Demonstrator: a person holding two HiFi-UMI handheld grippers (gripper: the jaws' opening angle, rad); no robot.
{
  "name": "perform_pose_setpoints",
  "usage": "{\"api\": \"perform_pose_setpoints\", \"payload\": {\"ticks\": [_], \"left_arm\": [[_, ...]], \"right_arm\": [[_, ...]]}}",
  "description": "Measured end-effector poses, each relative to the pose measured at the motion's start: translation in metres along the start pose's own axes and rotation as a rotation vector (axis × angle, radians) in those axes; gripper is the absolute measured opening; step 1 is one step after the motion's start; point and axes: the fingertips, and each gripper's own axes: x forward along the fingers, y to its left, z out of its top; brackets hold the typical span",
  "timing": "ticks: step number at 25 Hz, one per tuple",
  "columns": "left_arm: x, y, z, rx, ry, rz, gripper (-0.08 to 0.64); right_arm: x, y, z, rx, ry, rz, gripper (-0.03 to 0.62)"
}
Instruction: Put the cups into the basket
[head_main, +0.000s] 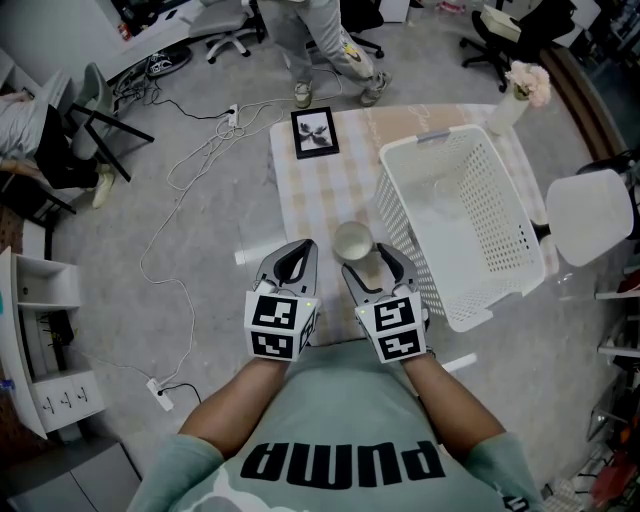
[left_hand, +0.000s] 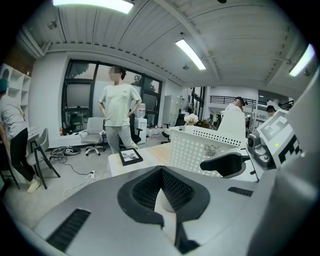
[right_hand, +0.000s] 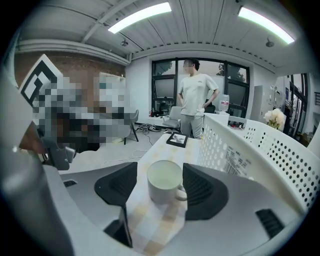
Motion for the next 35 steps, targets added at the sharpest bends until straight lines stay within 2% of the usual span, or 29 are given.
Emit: {"api": "perform_pose_setpoints", "payload": {"ticks": [13, 29, 35], "left_arm": [[0.026, 0.015, -0.001, 0.029, 0.027, 0.025, 0.002], [0.045, 0.027, -0.018, 0.022, 0.079, 0.028, 0.002], [0.046, 0.029, -0.023, 0.019, 0.087, 0.020, 0.002]], "right_arm": [[0.041, -0.008, -0.020, -0.024, 0.108, 0.011, 0.351], [0.074, -0.013, -0.046, -0.111, 0.274, 0.018, 0.371], [0.080, -0.012, -0.051, -0.135, 0.295, 0.017, 0.371]]}}
